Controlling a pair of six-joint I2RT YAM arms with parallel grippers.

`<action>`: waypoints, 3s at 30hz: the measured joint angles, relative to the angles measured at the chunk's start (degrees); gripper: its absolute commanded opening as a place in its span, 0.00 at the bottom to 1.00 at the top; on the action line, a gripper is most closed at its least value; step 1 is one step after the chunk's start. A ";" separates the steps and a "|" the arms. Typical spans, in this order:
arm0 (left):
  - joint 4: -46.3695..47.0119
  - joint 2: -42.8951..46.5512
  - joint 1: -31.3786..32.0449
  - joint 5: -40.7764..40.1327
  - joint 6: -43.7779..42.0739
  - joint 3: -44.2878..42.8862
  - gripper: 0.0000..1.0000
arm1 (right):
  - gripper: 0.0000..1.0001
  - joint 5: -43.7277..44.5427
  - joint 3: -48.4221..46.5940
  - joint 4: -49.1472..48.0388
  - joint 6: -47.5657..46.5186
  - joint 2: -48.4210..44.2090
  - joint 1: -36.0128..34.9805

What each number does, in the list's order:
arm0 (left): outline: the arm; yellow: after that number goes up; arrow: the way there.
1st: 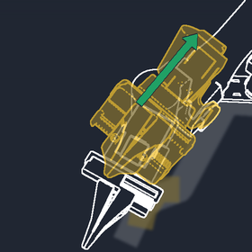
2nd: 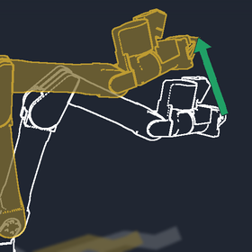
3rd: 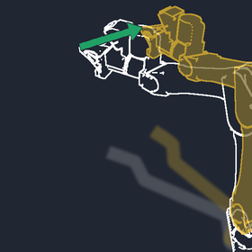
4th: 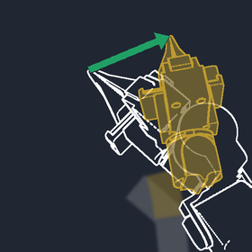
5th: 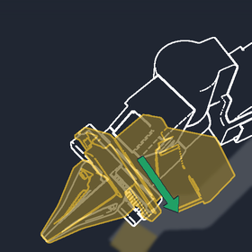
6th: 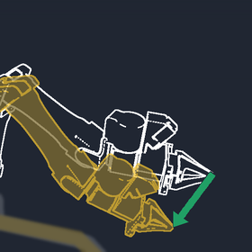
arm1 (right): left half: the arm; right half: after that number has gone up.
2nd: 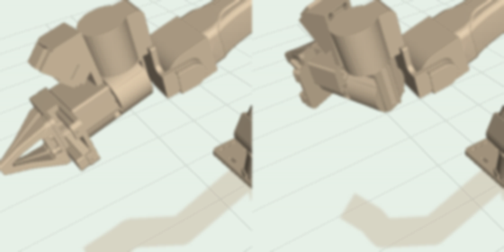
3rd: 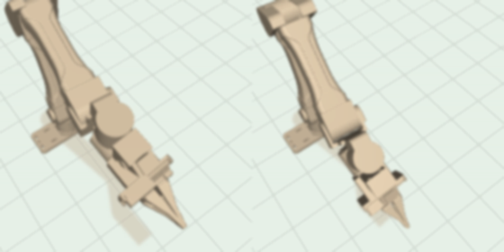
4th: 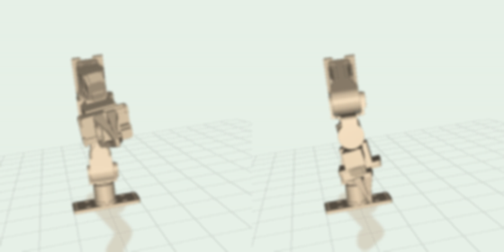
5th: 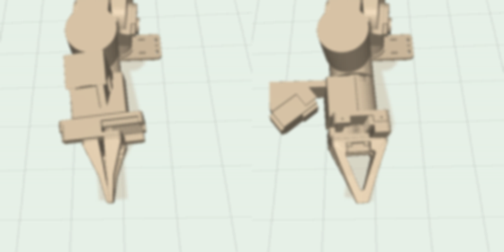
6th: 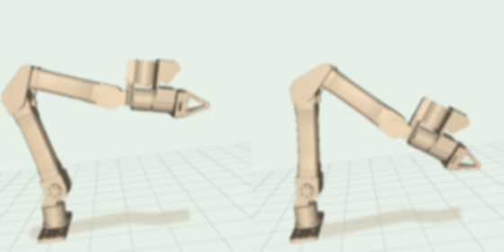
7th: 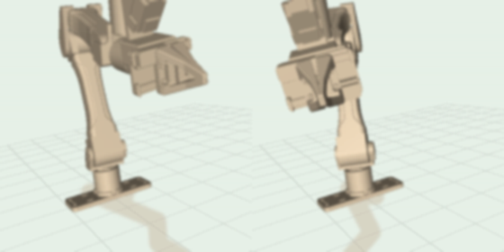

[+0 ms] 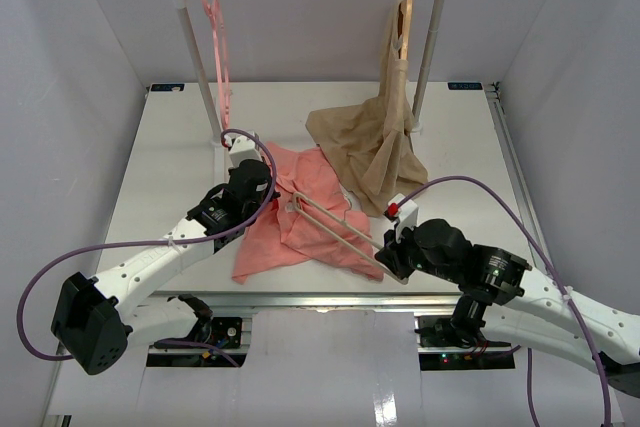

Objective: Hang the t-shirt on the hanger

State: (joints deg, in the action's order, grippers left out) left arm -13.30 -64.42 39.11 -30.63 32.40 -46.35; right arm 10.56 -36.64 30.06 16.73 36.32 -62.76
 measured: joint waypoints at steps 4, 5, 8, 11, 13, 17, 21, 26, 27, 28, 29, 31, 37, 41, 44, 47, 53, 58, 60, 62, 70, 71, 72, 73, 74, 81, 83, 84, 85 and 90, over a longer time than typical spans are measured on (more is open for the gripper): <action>-0.11 0.00 0.00 -0.29 -0.02 0.00 0.00 | 0.08 0.91 -0.02 0.27 0.00 -0.62 -0.05; -0.12 0.00 -0.01 -0.29 -0.02 0.00 0.00 | 0.08 1.17 -0.01 0.27 0.00 -0.66 -0.12; -0.13 0.02 0.00 -0.05 -0.02 0.00 0.00 | 0.08 1.62 0.00 0.25 0.00 -0.64 -0.29; -0.09 0.02 -0.02 1.65 -0.04 0.00 0.00 | 0.08 1.80 -0.05 -0.22 -0.51 0.23 -0.37; 0.01 0.04 -0.02 3.21 -0.03 0.00 0.00 | 0.08 1.93 -0.54 -0.56 -1.07 1.81 -0.54; 0.00 0.19 0.00 5.13 -0.12 0.00 0.00 | 0.08 2.68 -2.74 -1.90 -2.43 6.08 -1.10; -0.16 0.22 -0.02 5.53 -0.38 -0.08 0.00 | 0.08 3.22 -3.45 -3.28 -3.56 7.56 -1.92; -0.20 0.27 -0.02 6.11 -0.94 -0.24 0.00 | 0.08 4.05 -3.50 -3.65 -4.29 7.01 -2.53; -0.20 0.30 -0.02 6.25 -1.07 -0.24 0.00 | 0.08 4.17 -3.66 -3.61 -4.68 6.87 -2.57; -0.20 0.36 -0.02 6.40 -1.14 -0.24 0.00 | 0.08 4.29 -3.97 -3.59 -5.10 6.80 -2.61; -0.20 0.51 -0.02 6.55 -1.20 -0.25 0.00 | 0.08 4.41 -4.47 -3.59 -5.46 6.80 -2.62; -0.20 0.87 -0.02 6.88 -1.30 -0.30 0.00 | 0.08 4.67 -5.59 -3.80 -6.11 6.80 -2.64; -0.14 1.62 -0.02 7.67 -1.47 -0.72 0.00 | 0.08 5.76 -7.41 -5.36 -7.81 7.06 -2.81; -0.20 1.64 -0.02 8.14 -1.80 -1.11 0.00 | 0.08 5.93 -7.41 -6.21 -8.57 7.63 -2.95; -0.22 1.68 -0.02 8.17 -2.20 -1.57 0.00 | 0.08 6.02 -7.41 -6.58 -8.69 8.08 -2.99; -0.37 2.02 -0.02 7.76 -2.41 -1.99 0.00 | 0.08 6.02 -7.41 -6.25 -8.46 8.74 -3.01; -1.75 2.99 -0.02 6.74 -2.62 -3.56 0.00 | 0.08 7.59 -7.41 -3.61 -7.25 6.41 -3.50; -2.09 3.43 -0.02 6.19 -2.64 -3.95 0.00 | 0.08 9.02 -7.43 -1.97 -6.84 5.07 -3.65; -2.29 3.43 -0.02 6.07 -2.66 -3.97 0.00 | 0.08 9.21 -7.45 -1.31 -6.84 5.10 -3.65; -2.68 3.43 -0.02 5.98 -2.69 -4.01 0.00 | 0.08 9.51 -7.51 -0.74 -6.84 5.17 -3.65; -3.66 3.34 -0.02 4.62 -3.16 -4.56 0.00 | 0.08 11.15 -8.04 0.40 -6.85 5.35 -3.74; -3.74 3.33 -0.02 4.51 -3.24 -4.66 0.00 | 0.08 11.33 -8.13 0.45 -6.86 5.38 -3.74; -3.85 3.30 -0.02 4.42 -3.30 -4.78 0.00 | 0.08 11.50 -8.24 0.46 -6.86 5.40 -3.74; -3.87 3.26 -0.02 4.36 -3.36 -4.84 0.00 | 0.08 11.70 -8.35 0.47 -6.90 5.40 -3.74; -3.88 3.20 -0.02 4.35 -3.42 -4.89 0.00 | 0.08 11.85 -8.47 0.47 -7.00 5.41 -3.74; -4.27 2.19 -0.02 4.50 -3.84 -5.16 0.00 | 0.08 13.25 -10.02 0.36 -8.39 6.87 -3.74; -4.29 1.98 -0.02 4.50 -3.86 -5.16 0.00 | 0.08 13.43 -10.31 0.17 -8.75 7.50 -3.74; -4.30 1.94 -0.02 4.50 -3.88 -5.16 0.00 | 0.08 13.50 -10.44 0.09 -8.95 7.79 -3.74; -4.31 1.92 -0.02 4.49 -3.90 -5.16 0.00 | 0.08 13.53 -10.48 0.01 -9.15 7.99 -3.74; -4.72 1.90 -0.02 4.48 -4.51 -5.58 0.00 | 0.08 13.57 -10.51 -0.31 -10.18 8.43 -3.74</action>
State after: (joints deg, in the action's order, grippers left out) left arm -18.02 -62.52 39.09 -26.15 27.89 -51.93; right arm 24.13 -47.16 29.74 6.55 44.74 -66.50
